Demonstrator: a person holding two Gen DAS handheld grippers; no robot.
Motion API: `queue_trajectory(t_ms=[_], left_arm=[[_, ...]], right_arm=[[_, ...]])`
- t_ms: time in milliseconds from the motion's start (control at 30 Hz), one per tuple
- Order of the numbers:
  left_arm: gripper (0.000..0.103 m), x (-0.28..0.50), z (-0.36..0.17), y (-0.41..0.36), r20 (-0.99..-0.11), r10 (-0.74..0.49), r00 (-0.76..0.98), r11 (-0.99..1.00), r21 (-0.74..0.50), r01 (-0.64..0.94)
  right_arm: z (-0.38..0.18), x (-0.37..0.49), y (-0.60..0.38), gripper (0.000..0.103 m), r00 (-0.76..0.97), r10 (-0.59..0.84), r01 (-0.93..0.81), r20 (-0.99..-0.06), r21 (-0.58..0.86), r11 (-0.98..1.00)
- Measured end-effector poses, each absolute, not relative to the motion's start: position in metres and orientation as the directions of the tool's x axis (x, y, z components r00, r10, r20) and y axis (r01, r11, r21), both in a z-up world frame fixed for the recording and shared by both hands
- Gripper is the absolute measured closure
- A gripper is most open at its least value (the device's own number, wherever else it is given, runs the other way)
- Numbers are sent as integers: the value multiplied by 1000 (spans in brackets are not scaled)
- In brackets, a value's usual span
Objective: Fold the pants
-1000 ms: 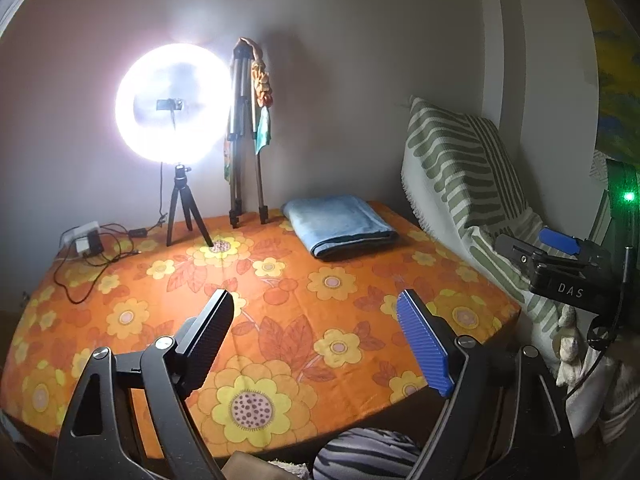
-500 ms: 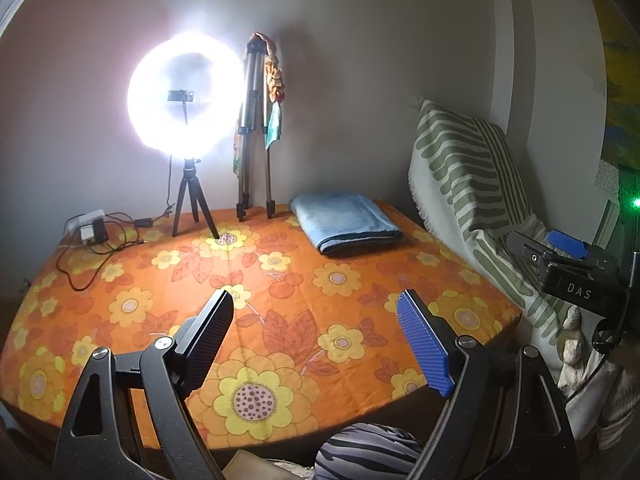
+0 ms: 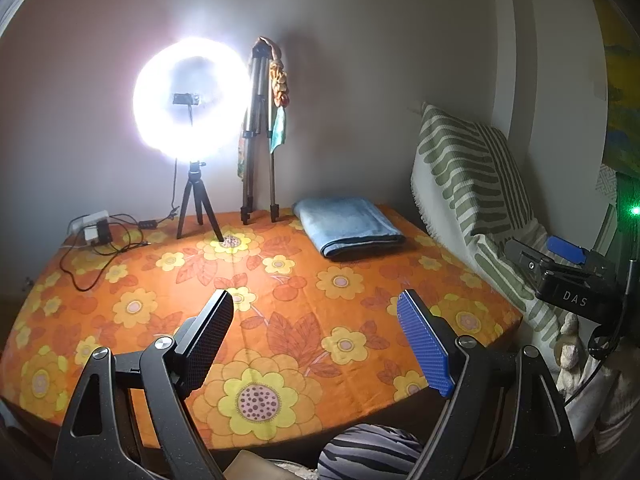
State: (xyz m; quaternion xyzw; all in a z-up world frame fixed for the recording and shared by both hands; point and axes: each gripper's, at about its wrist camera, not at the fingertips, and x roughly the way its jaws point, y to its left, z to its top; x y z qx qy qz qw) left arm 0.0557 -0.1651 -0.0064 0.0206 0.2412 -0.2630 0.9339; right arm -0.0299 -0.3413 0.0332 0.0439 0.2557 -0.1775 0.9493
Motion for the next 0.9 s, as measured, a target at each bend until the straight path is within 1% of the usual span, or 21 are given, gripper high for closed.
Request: queue_trajectory(t_ms=[900], left_arm=[[19,57,-3,-164,-452,-470,758,867,-78,491]], right_arm=[[32,-25,-340,0,814,-300,343,-498,-4,939]])
